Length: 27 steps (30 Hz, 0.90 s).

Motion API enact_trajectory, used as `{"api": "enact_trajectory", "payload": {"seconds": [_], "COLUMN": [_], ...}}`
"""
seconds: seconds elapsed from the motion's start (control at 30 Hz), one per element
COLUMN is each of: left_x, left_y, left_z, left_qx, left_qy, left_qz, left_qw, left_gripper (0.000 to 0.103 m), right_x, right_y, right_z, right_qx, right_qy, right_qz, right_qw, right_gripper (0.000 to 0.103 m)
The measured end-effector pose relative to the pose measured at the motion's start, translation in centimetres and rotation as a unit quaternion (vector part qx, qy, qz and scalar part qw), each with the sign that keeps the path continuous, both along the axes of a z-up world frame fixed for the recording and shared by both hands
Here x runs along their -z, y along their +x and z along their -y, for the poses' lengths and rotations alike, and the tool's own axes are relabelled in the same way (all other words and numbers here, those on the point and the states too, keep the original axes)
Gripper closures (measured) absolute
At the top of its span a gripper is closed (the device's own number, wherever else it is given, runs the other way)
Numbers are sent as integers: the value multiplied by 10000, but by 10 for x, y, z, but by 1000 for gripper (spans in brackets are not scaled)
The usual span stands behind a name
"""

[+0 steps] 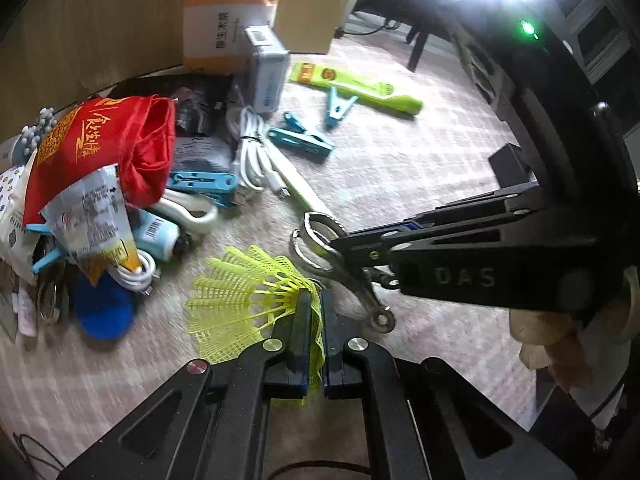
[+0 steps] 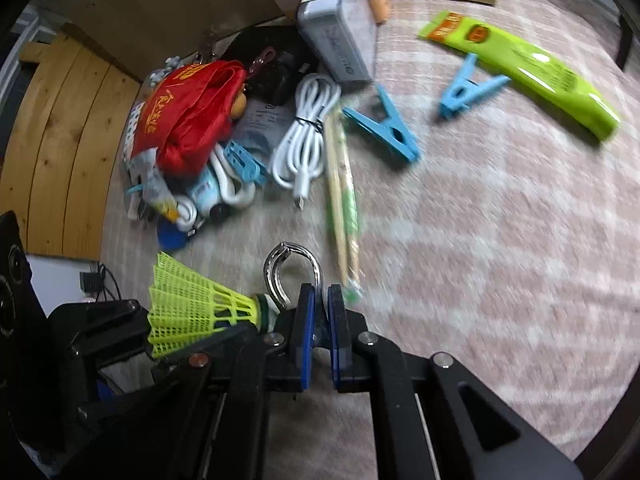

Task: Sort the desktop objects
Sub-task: 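Grasp the yellow shuttlecock with the left gripper while the right grasps the metal scissors, then carry the shuttlecock and scissors over the tray and open both grippers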

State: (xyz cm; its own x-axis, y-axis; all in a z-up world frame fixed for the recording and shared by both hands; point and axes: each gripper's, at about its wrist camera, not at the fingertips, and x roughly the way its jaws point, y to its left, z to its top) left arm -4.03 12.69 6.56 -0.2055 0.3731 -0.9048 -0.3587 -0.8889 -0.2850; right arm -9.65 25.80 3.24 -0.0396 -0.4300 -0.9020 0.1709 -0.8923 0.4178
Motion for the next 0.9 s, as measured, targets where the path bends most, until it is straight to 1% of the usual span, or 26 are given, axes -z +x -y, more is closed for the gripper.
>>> {"api": "enact_trajectory", "payload": {"seconds": [0.13,0.23,0.33,0.43,0.47,0.53,0.63,0.7,0.9], "left_x": [-13,-25,-37,-48,-52,-57,-63,-67,-75], "left_y": [10,18,27,36,40,47,59,68,100], "left_z": [-14,-30,-54,-85,-99,-120,-158,-182,-245], "left_qx": [123,305,555,879,1036,1246,1648,1916,2617], "left_qy": [125,261,349,499,578,665,806,891,1082], "left_qz": [-46,-110,-179,-205,-202,-186,-156,-121,60], "left_qw": [9998,9991,9977,9947,9927,9898,9829,9774,9591], "left_gripper": [100,100,100,100,100,100,100,100,100], "right_x": [-15,-29,-51,-57,-61,-63,-69,-75,-84], "right_y": [16,31,55,77,86,96,118,136,180], "right_z": [-27,-57,-96,-139,-160,-183,-223,-254,-316], "right_qx": [198,411,732,1156,1368,1636,2111,2409,3105], "right_qy": [-71,-143,-175,-244,-258,-223,-76,13,344], "right_qz": [-163,-315,-458,-508,-521,-544,-638,-696,-799], "right_qw": [9996,9986,9961,9917,9889,9848,9753,9680,9466], "right_gripper": [96,96,96,96,96,96,96,96,96]}}
